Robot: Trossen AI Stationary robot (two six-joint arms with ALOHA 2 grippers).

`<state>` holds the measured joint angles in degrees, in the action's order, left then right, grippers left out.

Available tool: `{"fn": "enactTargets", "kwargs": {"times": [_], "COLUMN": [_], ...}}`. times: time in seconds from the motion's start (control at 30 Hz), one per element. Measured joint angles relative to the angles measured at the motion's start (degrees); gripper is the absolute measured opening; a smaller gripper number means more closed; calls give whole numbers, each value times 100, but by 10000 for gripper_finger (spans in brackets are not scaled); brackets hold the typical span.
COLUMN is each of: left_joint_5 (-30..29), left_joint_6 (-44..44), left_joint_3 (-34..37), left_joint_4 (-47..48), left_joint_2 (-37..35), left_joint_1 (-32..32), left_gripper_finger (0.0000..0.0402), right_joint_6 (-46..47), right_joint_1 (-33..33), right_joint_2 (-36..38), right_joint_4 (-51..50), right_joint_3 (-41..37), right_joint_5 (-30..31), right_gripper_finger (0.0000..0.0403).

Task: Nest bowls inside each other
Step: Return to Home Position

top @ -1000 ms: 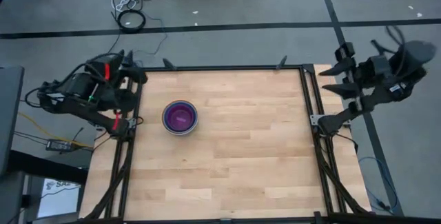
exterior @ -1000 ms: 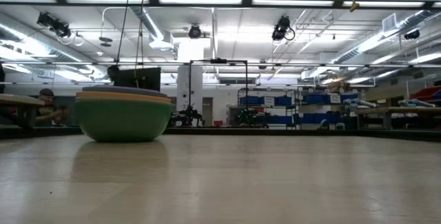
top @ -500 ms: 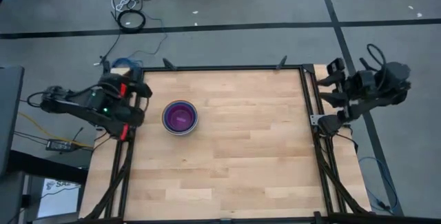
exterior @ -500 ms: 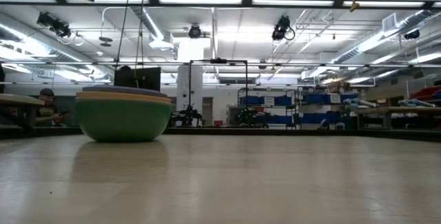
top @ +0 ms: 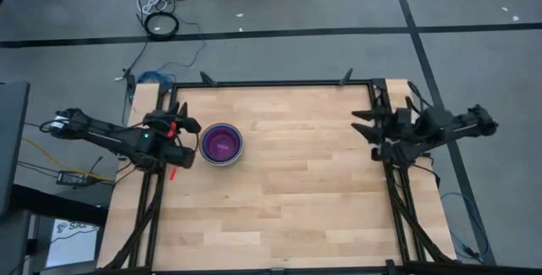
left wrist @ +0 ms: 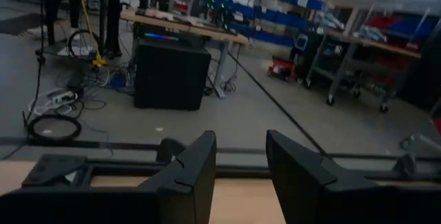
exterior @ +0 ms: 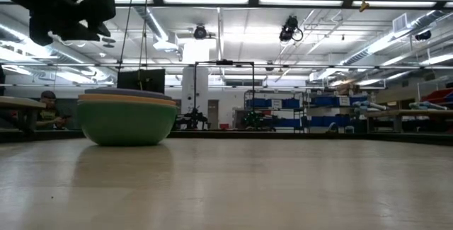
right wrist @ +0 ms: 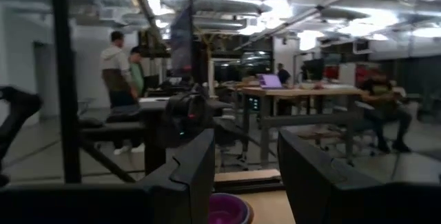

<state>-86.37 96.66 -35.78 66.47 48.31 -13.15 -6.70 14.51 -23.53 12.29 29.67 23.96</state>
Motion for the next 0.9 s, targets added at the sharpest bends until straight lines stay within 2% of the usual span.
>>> {"fn": "enactTargets", "kwargs": {"times": [0.07,0.23,0.37,0.57,0.67,0.9], "left_joint_5": [-96,-76,-52,-54,-19,16], "left_joint_6": [28,-94,-51,567,583,613], "left_joint_3": [52,54,52,50,50,47], "left_joint_4": [8,348,645,1383,1426,1433], "left_joint_2": [0,-67,-303,-965,-1255,-1582], "left_joint_1": [56,218,347,499,490,490], "left_gripper_finger": [138,138,138,138,138,138], "right_joint_6": [285,755,866,1104,1104,1133], "right_joint_1": [-329,-1143,-1653,-2083,-2165,-2191], "right_joint_2": [-20,-140,-244,-364,-386,-385], "right_joint_4": [-2,-43,-113,-464,-536,-691], "right_joint_3": [-82,-107,-107,-109,-109,-109], "right_joint_5": [-266,-1541,-2030,-2288,-2531,-2570], "right_gripper_finger": [146,145,144,144,144,144]}}
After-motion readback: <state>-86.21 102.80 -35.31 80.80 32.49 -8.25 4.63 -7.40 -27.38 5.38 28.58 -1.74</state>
